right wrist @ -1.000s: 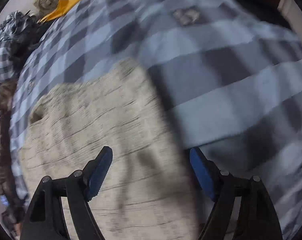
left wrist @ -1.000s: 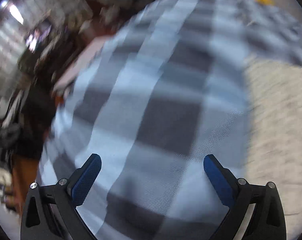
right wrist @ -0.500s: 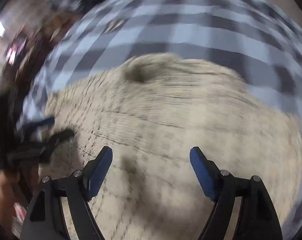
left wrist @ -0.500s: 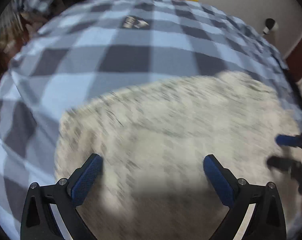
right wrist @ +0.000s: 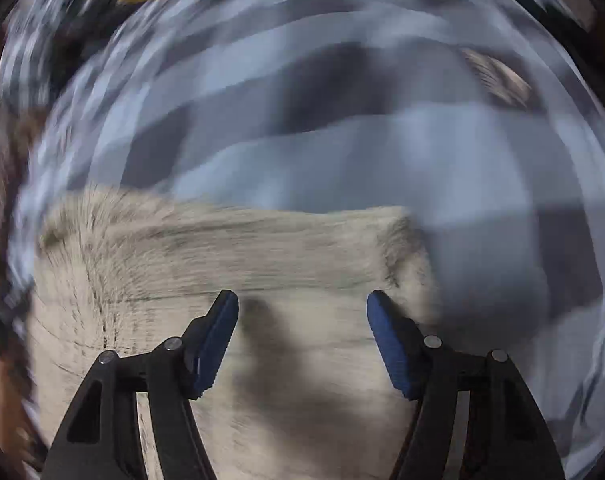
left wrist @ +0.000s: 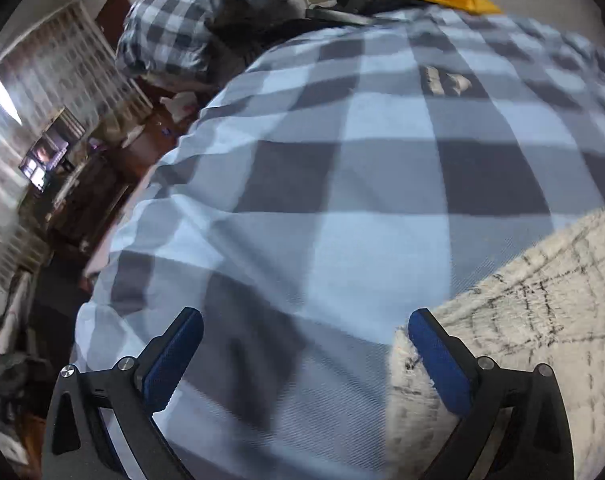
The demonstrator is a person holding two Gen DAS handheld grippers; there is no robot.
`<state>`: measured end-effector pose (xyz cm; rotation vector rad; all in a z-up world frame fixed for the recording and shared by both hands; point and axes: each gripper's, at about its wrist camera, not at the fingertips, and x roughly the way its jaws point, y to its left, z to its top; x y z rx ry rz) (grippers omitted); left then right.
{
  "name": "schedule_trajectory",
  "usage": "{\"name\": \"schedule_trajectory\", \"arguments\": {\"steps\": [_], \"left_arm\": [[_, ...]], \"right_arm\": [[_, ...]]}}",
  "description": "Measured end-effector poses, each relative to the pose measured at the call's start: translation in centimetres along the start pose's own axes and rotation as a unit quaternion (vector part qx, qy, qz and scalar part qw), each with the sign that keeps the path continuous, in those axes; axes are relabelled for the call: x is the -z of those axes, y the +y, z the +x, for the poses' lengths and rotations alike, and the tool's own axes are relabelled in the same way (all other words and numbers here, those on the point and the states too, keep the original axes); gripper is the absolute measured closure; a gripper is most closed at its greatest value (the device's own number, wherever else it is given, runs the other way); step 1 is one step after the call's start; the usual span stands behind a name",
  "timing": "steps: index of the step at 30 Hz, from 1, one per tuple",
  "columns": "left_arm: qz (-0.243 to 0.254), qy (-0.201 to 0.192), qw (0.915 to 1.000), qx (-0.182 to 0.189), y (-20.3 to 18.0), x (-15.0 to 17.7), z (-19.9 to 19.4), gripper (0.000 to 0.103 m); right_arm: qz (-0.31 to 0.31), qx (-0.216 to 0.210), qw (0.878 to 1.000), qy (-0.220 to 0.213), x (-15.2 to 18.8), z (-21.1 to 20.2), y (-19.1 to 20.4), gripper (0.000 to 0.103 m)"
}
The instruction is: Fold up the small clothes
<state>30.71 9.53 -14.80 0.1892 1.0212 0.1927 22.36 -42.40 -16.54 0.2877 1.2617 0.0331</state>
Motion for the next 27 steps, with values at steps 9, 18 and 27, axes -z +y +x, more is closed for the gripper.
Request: {"name": "schedule_trajectory", "arguments": {"steps": [9, 18, 27], "left_arm": [[0.056, 0.01, 0.9907, 0.123, 5.7, 5.5, -11.2, 0.0], [-0.001, 0.172, 0.9627, 0.209, 4.7, 15.0, -14.7, 0.0], [-0.142, 0.222, 0.9095, 0.322, 1.5, 17.9, -13.1, 0.0]], "right_arm": [[0.036, -0.023, 0.998, -0.054, 6.9, -9.6, -1.6, 0.038], [0.015, -0.017, 1.0, 0.009, 15.3, -11.7, 0.1, 0.023], [0.195, 0.024, 0.98, 0.018, 19.2, -9.7, -2.7, 0.023]]}}
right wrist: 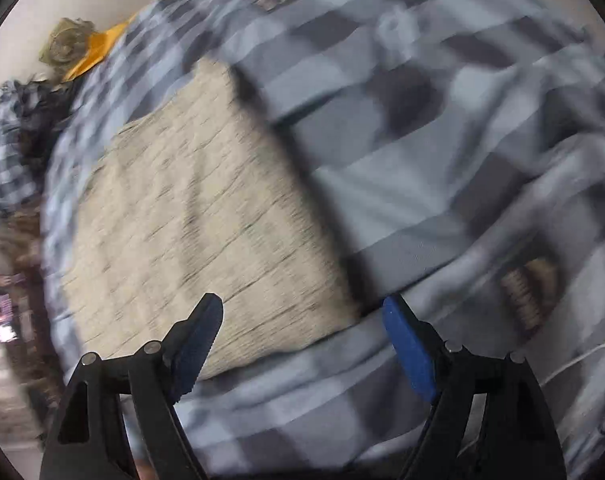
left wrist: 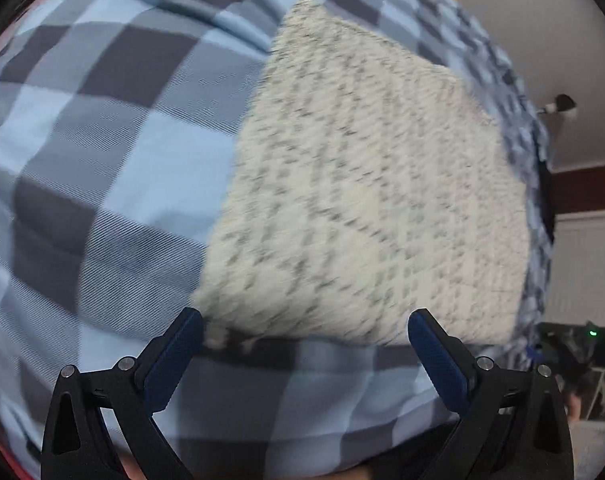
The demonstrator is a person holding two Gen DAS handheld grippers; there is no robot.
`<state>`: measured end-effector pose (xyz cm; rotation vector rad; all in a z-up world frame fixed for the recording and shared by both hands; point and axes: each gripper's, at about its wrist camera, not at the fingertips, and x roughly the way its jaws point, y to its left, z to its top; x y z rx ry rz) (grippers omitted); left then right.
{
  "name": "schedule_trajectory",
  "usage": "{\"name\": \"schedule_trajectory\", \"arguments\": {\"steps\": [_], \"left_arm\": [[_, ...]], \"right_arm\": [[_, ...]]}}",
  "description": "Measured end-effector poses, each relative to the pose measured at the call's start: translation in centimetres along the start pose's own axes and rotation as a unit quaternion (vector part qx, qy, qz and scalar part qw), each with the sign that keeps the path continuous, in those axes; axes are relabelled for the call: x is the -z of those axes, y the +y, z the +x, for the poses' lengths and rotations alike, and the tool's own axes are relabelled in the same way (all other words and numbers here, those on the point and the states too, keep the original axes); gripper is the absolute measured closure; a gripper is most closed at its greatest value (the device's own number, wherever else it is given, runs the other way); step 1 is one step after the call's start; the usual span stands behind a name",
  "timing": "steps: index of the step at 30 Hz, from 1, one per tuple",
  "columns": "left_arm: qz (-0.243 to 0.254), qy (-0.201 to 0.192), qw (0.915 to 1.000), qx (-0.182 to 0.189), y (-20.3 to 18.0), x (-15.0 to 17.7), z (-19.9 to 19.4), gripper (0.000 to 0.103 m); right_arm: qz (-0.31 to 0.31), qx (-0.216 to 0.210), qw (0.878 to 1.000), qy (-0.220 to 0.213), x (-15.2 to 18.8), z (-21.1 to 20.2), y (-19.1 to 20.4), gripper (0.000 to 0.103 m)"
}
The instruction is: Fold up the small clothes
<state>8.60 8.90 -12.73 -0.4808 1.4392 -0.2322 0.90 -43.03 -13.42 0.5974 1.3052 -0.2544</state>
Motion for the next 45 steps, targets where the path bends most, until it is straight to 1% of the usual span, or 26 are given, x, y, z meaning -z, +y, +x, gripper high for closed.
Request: {"name": "schedule_trajectory", "arguments": {"steps": [1, 3, 5, 7, 8, 10, 13, 14, 16, 17, 19, 21, 22, 23, 24, 25, 26, 28, 30, 32, 34, 36, 38, 40, 43, 45], "left_arm": [[0.021, -0.008, 0.9997, -0.009, -0.5, -0.1, 0.1, 0.0], [0.051, -0.017, 0.9981, -0.031, -1.1, -0.5, 0.5, 0.0], [0.062, -0.018, 0.9956, -0.067, -0.9, -0.8, 1.4, 0.0], [0.058, -0.032, 0.992, -0.108, -0.1, -1.1, 1.8, 0.0], [0.062, -0.038, 0.9906, -0.116, -0.1, -1.3, 1.8, 0.0], [0.084, -0.056, 0.9839, -0.147, -0.3, -1.5, 1.6, 0.0], [0.13, -0.082, 0.9628, -0.222, -0.6, -1.6, 1.7, 0.0], [0.136, -0.081, 0.9565, -0.245, -0.5, -1.7, 1.8, 0.0], [0.144, -0.067, 0.9416, -0.297, -0.2, -2.2, 2.2, 0.0], [0.147, -0.063, 0.9371, -0.31, 0.0, -2.4, 2.2, 0.0], [0.143, -0.069, 0.9341, -0.32, 0.2, -2.8, 1.7, 0.0], [0.121, -0.073, 0.939, -0.314, 0.4, -2.8, 0.6, 0.0], [0.109, -0.07, 0.9456, -0.298, 0.5, -2.8, 0.2, 0.0], [0.092, -0.067, 0.9567, -0.268, 0.8, -2.6, -0.6, 0.0], [0.077, -0.063, 0.968, -0.231, 0.9, -2.2, -1.1, 0.0], [0.056, -0.057, 0.9808, -0.178, 0.9, -1.6, -1.5, 0.0], [0.046, -0.051, 0.9863, -0.15, 0.7, -0.7, -1.7, 0.0], [0.047, -0.035, 0.9914, -0.117, 0.2, 0.4, -1.6, 0.0], [0.071, -0.011, 0.9928, -0.096, -0.6, 1.2, -1.0, 0.0], [0.089, 0.006, 0.9928, -0.079, -1.8, 2.0, -0.5, 0.0], [0.125, 0.002, 0.9862, -0.108, -3.0, 2.4, -0.2, 0.0], [0.192, -0.03, 0.9645, -0.179, -4.7, 3.1, 0.0, 0.0], [0.232, -0.06, 0.947, -0.214, -6.1, 3.5, -0.4, 0.0], [0.251, -0.097, 0.9361, -0.227, -6.9, 3.7, -1.2, 0.0], [0.262, -0.134, 0.9248, -0.242, -8.0, 3.9, -2.0, 0.0], [0.268, -0.157, 0.914, -0.261, -8.5, 3.9, -2.6, 0.0]], "right_arm": [[0.008, 0.005, 1.0, 0.022, 0.1, 0.7, -0.2, 0.023], [0.001, -0.029, 0.996, 0.086, 0.1, 3.0, 0.6, 0.023], [-0.033, -0.034, 0.993, 0.11, -0.1, 4.2, 2.1, 0.023], [-0.029, -0.022, 0.992, 0.117, -0.3, 5.2, 2.9, 0.023], [-0.012, -0.039, 0.991, 0.124, -0.4, 5.7, 3.0, 0.023], [0.058, -0.133, 0.979, 0.14, -0.4, 7.4, 2.7, 0.023], [0.169, -0.19, 0.957, 0.137, 0.2, 9.8, 0.6, 0.023], [0.201, -0.194, 0.951, 0.132, 0.4, 10.6, -0.2, 0.023], [0.224, -0.18, 0.95, 0.125, 0.1, 10.8, -1.0, 0.024], [0.233, -0.168, 0.951, 0.113, -0.1, 10.5, -1.6, 0.024], [0.252, -0.117, 0.958, 0.066, -0.1, 8.3, -3.0, 0.024], [0.277, -0.069, 0.958, -0.001, 0.0, 5.1, -4.6, 0.023], [0.283, -0.073, 0.956, -0.017, 0.0, 4.2, -5.2, 0.023], [0.285, -0.091, 0.954, -0.02, -0.1, 3.8, -5.5, 0.023], [0.277, -0.121, 0.953, -0.003, -0.1, 4.1, -5.2, 0.023], [0.267, -0.145, 0.953, 0.017, -0.1, 4.6, -4.9, 0.023], [0.248, -0.167, 0.953, 0.041, -0.3, 5.3, -4.2, 0.023], [0.214, -0.155, 0.963, 0.049, 0.2, 5.2, -2.4, 0.023], [0.166, -0.119, 0.978, 0.041, 0.2, 4.9, -0.4, 0.023], [0.126, -0.1, 0.986, 0.048, 0.0, 5.4, 0.6, 0.023], [0.101, -0.082, 0.99, 0.053, 0.0, 5.9, 0.7, 0.023], [0.104, -0.064, 0.992, 0.03, 0.0, 5.5, 0.6, 0.023], [0.109, -0.059, 0.992, -0.023, -0.2, 4.3, 0.4, 0.023], [0.096, -0.05, 0.992, -0.065, -0.5, 3.0, 0.9, 0.023], [0.03, 0.042, 0.994, -0.097, -0.8, 1.3, 2.0, 0.023], [-0.026, 0.107, 0.986, -0.127, -1.2, 0.9, 4.3, 0.023]]}}
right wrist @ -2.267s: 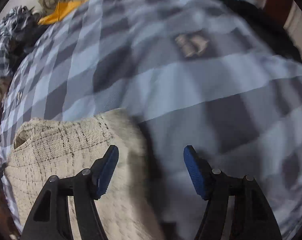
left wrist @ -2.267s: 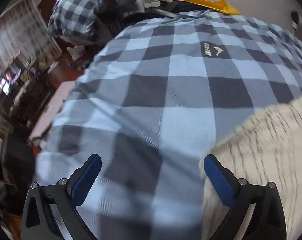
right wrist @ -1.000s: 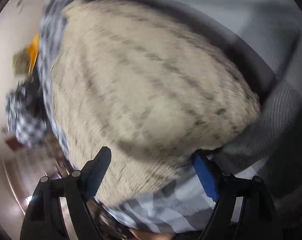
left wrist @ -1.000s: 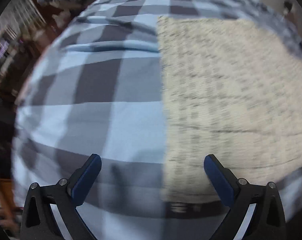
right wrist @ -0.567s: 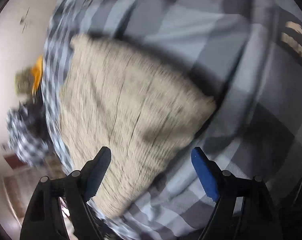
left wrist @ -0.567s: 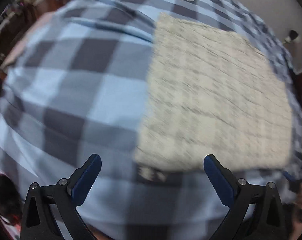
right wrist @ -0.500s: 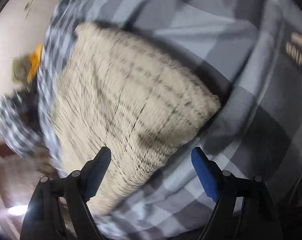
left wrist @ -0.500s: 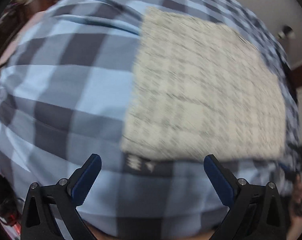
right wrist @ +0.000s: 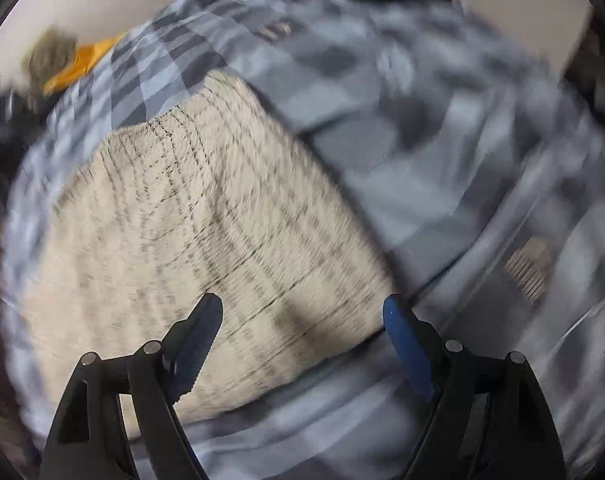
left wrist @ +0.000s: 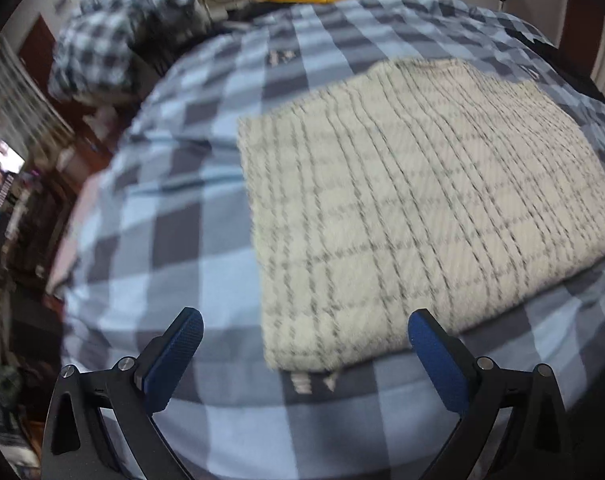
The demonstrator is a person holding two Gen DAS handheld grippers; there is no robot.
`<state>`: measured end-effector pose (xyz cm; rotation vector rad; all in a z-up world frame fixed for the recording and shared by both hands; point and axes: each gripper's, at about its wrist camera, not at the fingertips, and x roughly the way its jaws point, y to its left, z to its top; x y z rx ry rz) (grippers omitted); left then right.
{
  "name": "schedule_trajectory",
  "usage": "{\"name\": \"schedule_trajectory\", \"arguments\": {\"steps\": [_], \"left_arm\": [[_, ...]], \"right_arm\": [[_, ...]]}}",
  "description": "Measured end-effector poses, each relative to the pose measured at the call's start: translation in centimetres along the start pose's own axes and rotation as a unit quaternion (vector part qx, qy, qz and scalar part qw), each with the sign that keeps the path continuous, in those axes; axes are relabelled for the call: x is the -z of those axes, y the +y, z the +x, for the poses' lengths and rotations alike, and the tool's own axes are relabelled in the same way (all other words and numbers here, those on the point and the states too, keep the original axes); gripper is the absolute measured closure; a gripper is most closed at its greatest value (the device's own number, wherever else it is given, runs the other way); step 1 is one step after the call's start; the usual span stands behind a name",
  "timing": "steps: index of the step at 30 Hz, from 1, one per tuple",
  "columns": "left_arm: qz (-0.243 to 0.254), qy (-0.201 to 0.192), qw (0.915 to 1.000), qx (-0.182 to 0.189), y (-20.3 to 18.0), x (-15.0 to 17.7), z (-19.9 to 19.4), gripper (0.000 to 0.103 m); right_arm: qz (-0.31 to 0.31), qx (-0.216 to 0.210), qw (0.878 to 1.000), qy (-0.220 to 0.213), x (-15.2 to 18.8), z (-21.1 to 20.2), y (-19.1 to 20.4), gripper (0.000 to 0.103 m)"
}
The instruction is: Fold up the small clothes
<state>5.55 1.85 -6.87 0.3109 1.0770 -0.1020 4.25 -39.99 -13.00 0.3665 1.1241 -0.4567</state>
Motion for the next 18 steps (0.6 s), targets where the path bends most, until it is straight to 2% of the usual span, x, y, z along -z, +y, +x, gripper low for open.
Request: {"name": "schedule_trajectory", "arguments": {"steps": [2, 5, 7, 9, 11, 13, 18], "left_arm": [[0.004, -0.011, 0.9995, -0.029, -0.3, 0.0, -0.7, 0.0], [0.005, -0.024, 0.9981, -0.056, -0.2, -0.5, -1.1, 0.0], [0.003, -0.036, 0.9979, -0.054, 0.0, -0.6, -1.4, 0.0], [-0.001, -0.044, 0.9975, -0.056, 0.1, -0.5, -1.8, 0.0], [-0.007, -0.048, 0.9967, -0.066, 0.2, -0.6, -2.1, 0.0], [-0.012, -0.051, 0.9967, -0.062, 0.3, -0.7, -2.1, 0.0], [-0.033, -0.064, 0.9971, -0.025, 1.1, -0.6, -2.3, 0.0]], "right_arm": [[-0.03, 0.019, 0.999, -0.021, 0.1, -0.5, 0.8, 0.023], [-0.033, -0.038, 0.998, -0.027, 0.1, -0.8, 1.7, 0.023], [-0.029, -0.076, 0.997, -0.016, 0.2, -0.7, 1.0, 0.023], [-0.021, -0.093, 0.995, -0.015, 0.0, 0.1, 2.1, 0.023], [-0.018, -0.091, 0.996, -0.018, 0.0, 0.2, 2.1, 0.023], [-0.031, -0.086, 0.996, -0.021, 0.0, 0.3, 2.9, 0.023], [-0.074, -0.076, 0.994, -0.028, 1.0, -0.8, 4.5, 0.023]]}}
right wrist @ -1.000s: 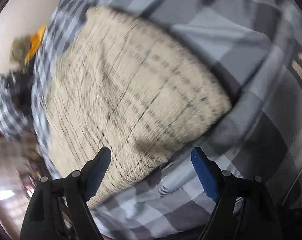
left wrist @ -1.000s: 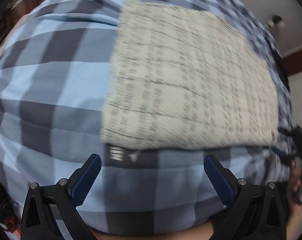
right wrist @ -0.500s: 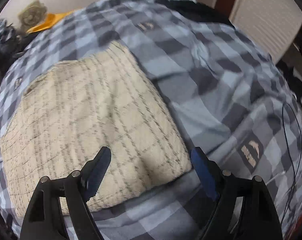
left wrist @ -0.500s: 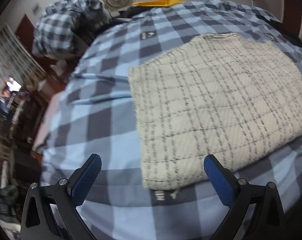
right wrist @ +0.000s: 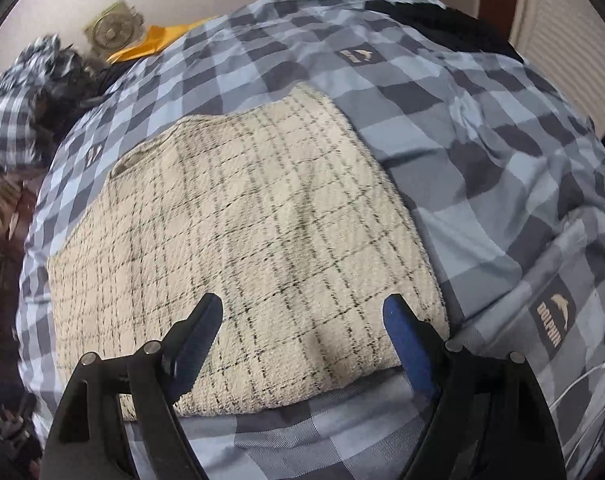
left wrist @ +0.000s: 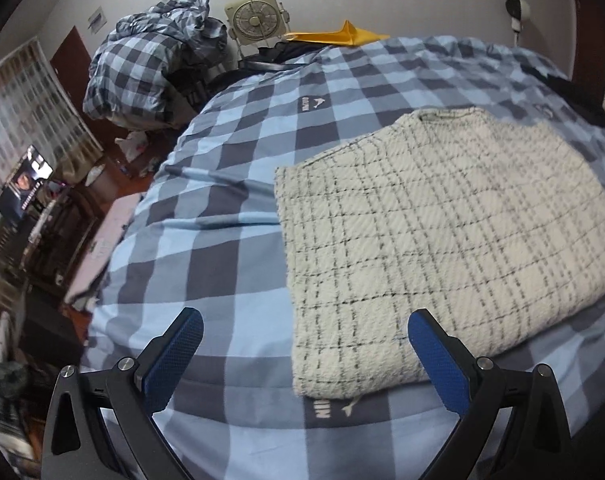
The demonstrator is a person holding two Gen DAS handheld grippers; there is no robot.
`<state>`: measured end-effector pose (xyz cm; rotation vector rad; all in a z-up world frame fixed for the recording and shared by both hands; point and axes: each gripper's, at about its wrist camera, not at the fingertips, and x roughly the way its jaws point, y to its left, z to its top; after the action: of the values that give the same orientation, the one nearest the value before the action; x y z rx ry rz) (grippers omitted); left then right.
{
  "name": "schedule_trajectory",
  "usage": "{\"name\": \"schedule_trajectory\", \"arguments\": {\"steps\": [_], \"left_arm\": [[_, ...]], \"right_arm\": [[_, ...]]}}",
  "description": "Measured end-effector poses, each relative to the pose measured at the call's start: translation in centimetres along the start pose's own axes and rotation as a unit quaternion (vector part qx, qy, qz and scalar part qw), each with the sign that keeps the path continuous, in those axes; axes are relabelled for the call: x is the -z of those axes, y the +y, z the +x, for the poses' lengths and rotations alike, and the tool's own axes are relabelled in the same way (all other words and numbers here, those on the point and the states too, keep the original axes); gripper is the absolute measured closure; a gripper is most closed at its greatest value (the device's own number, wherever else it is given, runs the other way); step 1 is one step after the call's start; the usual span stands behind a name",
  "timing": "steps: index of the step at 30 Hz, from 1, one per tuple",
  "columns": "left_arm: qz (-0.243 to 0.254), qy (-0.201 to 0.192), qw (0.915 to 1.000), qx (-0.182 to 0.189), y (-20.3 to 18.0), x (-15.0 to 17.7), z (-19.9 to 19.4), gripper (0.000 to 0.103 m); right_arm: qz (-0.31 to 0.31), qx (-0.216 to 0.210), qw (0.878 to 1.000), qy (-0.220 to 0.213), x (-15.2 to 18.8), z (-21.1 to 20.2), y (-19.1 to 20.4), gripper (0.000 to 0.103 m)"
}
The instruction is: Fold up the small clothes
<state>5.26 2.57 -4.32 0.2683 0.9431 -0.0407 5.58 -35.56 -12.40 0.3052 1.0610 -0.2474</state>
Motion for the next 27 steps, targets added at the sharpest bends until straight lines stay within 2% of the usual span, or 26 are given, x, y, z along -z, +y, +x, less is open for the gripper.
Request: {"name": "schedule_trajectory", "arguments": {"steps": [4, 6, 8, 10, 12, 15, 18, 19, 21, 24, 26, 27], "left_arm": [[-0.025, 0.011, 0.9996, 0.0, 0.5, 0.0, 0.6, 0.0], [-0.023, -0.029, 0.9991, -0.02, 0.1, 0.1, -0.3, 0.0], [-0.002, -0.083, 0.9964, -0.019, -0.9, 0.3, -1.7, 0.0], [0.005, -0.099, 0.9949, -0.019, -1.4, 0.4, -2.3, 0.0], [-0.005, -0.087, 0.9961, -0.014, -1.6, 0.3, -2.3, 0.0], [-0.046, -0.082, 0.9956, -0.002, -0.6, 0.1, -3.3, 0.0], [-0.086, -0.099, 0.9913, 0.012, 0.7, -0.2, -5.4, 0.0], [-0.104, -0.108, 0.9884, 0.025, 1.2, -0.1, -6.1, 0.0], [-0.116, -0.113, 0.9862, 0.035, 1.6, 0.0, -6.7, 0.0], [-0.098, -0.102, 0.9898, 0.016, 1.3, 0.3, -6.8, 0.0], [-0.079, -0.106, 0.9908, 0.025, 1.0, 0.7, -6.9, 0.0], [-0.077, -0.109, 0.9907, 0.029, 1.0, 0.7, -7.0, 0.0]], "right_arm": [[-0.04, -0.004, 0.999, -0.022, 0.3, -0.6, 1.6, 0.023], [-0.054, -0.014, 0.998, -0.036, 0.5, -1.1, 2.3, 0.023], [-0.065, -0.022, 0.997, -0.044, 0.6, -1.4, 2.7, 0.023], [-0.081, 0.004, 0.995, -0.056, 0.7, -2.1, 3.3, 0.023], [-0.105, 0.043, 0.988, -0.103, 1.1, -3.9, 4.0, 0.023], [-0.12, 0.094, 0.972, -0.178, 2.0, -8.0, 4.3, 0.023], [-0.157, 0.146, 0.954, -0.209, 2.9, -11.5, 4.8, 0.023], [-0.183, 0.163, 0.948, -0.203, 3.1, -12.4, 5.0, 0.023], [-0.209, 0.156, 0.948, -0.184, 3.1, -13.9, 4.7, 0.023], [-0.199, 0.104, 0.967, -0.124, 2.5, -16.2, 2.9, 0.023], [-0.182, 0.074, 0.976, -0.096, 2.1, -17.7, 1.5, 0.023], [-0.172, 0.073, 0.979, -0.079, 2.2, -18.3, 0.7, 0.023]]}}
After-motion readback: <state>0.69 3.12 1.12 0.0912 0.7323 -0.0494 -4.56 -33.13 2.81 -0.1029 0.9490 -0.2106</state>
